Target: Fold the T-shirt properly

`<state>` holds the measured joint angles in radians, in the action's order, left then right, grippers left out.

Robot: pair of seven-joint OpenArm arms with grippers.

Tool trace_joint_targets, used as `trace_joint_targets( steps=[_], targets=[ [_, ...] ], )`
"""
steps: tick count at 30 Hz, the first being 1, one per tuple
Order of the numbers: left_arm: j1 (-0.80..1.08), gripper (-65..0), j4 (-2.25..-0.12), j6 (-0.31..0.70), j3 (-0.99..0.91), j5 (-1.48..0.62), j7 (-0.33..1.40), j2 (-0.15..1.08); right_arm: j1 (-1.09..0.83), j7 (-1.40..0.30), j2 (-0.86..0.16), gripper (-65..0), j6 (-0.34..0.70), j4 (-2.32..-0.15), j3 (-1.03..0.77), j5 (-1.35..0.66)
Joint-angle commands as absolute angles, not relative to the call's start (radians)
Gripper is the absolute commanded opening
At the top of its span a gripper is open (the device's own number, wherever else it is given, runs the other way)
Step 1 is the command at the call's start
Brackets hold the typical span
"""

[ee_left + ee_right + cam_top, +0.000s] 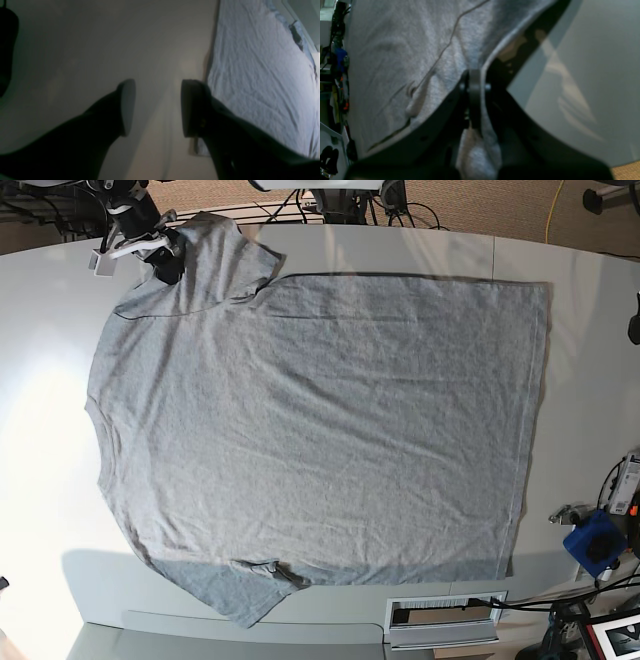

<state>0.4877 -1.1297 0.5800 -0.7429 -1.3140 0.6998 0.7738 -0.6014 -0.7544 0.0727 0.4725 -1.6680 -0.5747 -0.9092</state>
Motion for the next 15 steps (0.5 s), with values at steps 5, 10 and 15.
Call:
trace_joint_targets(
  steps=[5, 10, 15],
  targets=[
    [0.488, -36.1, -1.11, 0.57, -0.73, -1.365, 0.699, 0.797, -0.612, -0.766, 0.069, -65.0, 0.467, -1.674, -0.578, -0.89],
    [0.481, -36.1, -1.069, 0.587, -0.684, -1.397, 0.71, 0.778, -0.612, -0.766, 0.069, -65.0, 0.467, -1.674, -0.577, -0.897],
    [0.471, -36.1, -1.065, 0.597, -0.612, -1.405, 0.709, 0.733, -0.612, -0.766, 0.069, -65.0, 0.467, -1.674, -0.577, -0.897]
  ],
)
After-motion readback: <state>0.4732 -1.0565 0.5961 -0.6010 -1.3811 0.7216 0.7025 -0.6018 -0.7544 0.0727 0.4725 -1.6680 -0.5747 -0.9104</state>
